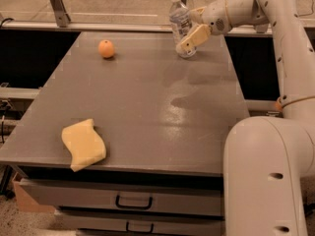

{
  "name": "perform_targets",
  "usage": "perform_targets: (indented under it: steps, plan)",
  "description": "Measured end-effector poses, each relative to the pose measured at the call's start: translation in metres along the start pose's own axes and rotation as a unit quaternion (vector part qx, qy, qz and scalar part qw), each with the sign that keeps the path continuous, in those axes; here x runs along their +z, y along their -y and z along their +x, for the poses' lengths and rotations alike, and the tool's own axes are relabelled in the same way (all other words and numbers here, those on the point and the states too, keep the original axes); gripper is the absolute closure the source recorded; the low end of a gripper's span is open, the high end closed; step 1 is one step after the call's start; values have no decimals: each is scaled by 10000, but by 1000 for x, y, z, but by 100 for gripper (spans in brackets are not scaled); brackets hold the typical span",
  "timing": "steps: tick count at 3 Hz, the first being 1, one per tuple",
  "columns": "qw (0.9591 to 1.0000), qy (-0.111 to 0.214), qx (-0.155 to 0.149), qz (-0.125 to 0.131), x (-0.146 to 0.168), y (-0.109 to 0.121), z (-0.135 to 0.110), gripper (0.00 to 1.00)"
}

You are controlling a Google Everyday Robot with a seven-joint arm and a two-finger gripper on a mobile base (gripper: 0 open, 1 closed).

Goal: Knock blue plastic bottle over

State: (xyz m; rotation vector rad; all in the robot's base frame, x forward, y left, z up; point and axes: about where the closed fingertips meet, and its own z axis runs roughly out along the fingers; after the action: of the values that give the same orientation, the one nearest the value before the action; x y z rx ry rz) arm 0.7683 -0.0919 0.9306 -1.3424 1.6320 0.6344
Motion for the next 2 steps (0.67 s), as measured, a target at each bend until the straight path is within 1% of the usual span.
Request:
perform_targets:
  steps: [1,2]
  plan:
    - [9983,212,-228,-483,-8,-27,-9,0]
    - [9958,251,-226,-850,-27,-52,-4,0]
